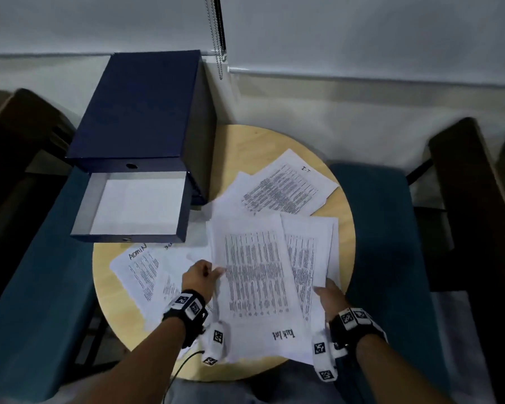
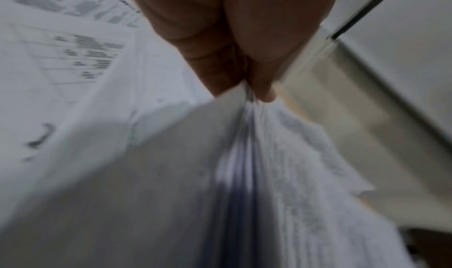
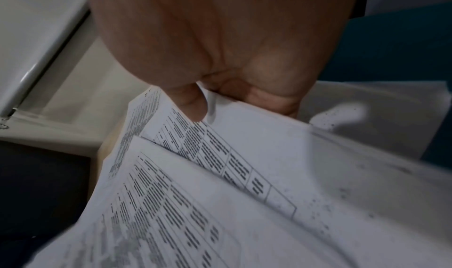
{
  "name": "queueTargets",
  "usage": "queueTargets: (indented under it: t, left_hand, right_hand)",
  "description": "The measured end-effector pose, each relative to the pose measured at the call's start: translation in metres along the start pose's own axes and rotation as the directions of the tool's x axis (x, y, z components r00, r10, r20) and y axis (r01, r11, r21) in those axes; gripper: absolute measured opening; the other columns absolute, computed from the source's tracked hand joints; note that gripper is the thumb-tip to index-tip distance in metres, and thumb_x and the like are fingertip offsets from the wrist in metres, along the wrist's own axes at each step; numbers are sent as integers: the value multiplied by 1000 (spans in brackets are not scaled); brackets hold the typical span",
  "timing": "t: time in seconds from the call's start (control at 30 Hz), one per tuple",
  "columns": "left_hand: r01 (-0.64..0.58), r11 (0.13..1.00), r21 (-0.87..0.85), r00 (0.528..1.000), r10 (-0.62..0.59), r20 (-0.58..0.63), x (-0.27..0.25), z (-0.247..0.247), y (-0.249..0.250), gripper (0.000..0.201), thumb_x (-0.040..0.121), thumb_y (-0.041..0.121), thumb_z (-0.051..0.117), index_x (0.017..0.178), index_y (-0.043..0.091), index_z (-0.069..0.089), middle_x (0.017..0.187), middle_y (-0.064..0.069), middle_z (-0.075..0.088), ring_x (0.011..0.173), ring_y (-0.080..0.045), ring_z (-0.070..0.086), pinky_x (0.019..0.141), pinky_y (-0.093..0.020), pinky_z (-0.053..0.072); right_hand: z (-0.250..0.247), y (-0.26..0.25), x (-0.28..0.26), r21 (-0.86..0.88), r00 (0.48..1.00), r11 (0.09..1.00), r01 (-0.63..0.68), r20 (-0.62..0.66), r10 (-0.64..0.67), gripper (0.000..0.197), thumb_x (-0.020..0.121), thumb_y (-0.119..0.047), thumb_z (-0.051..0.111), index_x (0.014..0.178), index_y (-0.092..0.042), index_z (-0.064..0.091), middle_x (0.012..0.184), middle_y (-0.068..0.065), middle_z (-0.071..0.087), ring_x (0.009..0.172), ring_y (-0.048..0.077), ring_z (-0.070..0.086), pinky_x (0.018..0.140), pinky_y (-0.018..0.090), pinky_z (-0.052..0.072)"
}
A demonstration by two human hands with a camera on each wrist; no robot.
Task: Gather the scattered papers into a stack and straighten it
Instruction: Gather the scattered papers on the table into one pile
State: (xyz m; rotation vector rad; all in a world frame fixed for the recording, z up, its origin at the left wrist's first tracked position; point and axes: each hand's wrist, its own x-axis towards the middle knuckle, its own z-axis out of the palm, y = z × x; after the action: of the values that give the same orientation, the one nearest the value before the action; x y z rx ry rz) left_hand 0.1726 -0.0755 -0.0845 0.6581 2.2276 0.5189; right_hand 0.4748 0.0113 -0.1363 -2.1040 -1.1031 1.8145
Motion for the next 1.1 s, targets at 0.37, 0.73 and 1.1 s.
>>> queueTargets:
  t: [0.37, 0.73, 1.1]
  left_hand:
    - [5, 1000, 7, 979, -7, 203, -3, 14, -3, 48, 91, 8, 52, 134, 29, 42, 107, -6, 67, 99, -28, 64, 95, -41, 51]
    - [-39, 997, 65, 966, 21, 257, -2, 40, 27, 33, 91, 29, 63, 117, 12, 50, 94, -2, 57, 89, -23, 55, 83, -31, 46]
    - [28, 789, -614, 872, 281, 401, -3, -36, 65, 46, 85, 1, 69, 126, 13, 52, 119, -7, 69, 103, -21, 66, 103, -44, 46]
  right_hand:
    - [-2, 0, -9, 7, 998, 999, 43, 50, -43, 34, 95, -7, 47, 128, -15, 52, 123, 6, 61, 109, 26, 58, 104, 42, 44]
    - [11, -11, -27, -139, 988, 979, 151, 62, -143, 66, 86, -1, 60, 143, -27, 39, 132, -7, 54, 125, 20, 52, 110, 39, 38]
    - [-1, -89, -89, 47, 902, 901, 432, -1, -432, 40, 90, 4, 60, 124, -17, 57, 109, -6, 67, 107, 14, 63, 99, 33, 47]
